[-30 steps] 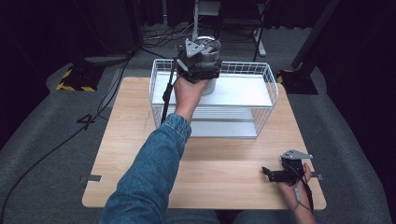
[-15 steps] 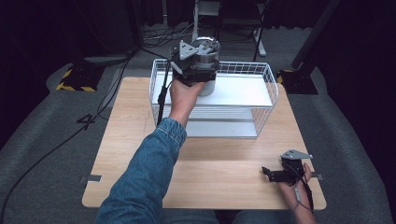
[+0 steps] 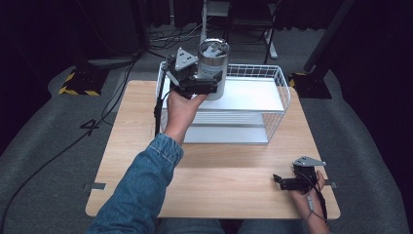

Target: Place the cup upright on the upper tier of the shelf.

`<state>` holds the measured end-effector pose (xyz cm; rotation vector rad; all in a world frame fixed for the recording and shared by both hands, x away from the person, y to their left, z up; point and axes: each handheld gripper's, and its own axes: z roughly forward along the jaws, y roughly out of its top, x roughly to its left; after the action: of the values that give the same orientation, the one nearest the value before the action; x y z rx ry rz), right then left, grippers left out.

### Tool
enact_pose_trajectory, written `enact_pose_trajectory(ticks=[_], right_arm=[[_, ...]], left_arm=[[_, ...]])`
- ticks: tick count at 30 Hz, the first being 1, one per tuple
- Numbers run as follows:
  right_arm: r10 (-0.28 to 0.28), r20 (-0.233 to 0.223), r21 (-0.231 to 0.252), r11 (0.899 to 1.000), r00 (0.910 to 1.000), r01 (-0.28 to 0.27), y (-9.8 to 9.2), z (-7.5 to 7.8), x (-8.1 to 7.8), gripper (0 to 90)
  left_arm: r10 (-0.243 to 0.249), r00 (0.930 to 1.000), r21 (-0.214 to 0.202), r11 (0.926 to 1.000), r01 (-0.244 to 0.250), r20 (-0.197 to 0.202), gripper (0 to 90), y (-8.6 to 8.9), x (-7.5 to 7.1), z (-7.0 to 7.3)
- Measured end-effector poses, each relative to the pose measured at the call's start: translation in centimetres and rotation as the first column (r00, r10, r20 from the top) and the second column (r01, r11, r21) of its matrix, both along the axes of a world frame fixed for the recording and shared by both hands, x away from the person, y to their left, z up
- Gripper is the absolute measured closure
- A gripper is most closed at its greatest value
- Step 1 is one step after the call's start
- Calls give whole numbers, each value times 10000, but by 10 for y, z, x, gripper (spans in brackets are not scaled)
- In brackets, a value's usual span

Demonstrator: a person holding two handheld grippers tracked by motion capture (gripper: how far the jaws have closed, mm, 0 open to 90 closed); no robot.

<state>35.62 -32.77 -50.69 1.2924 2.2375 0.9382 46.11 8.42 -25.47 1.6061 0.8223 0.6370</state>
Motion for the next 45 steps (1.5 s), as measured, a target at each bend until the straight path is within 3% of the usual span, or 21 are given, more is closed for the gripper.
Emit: enact_pose_trajectory(ticks=[14, 25, 35, 45], right_arm=[[67, -7, -4, 10000, 10000, -67, 0, 0, 0, 4], [236, -13, -22, 9997, 9997, -236, 1, 0, 0, 4], [236, -10, -23, 9997, 9997, -236, 1, 0, 0, 4], [234, -12, -20, 9997, 9997, -234, 1, 0, 0, 4]], left_arm=[[-235, 9997, 124, 9996, 234, 76, 0, 38, -58, 3], [-66, 9999, 277, 9996, 68, -78, 0, 75, -93, -10], [80, 9997, 538, 9985, -67, -248, 0, 112, -124, -36], [-140, 9942, 925, 9954, 239, -1063, 0, 136, -138, -74]])
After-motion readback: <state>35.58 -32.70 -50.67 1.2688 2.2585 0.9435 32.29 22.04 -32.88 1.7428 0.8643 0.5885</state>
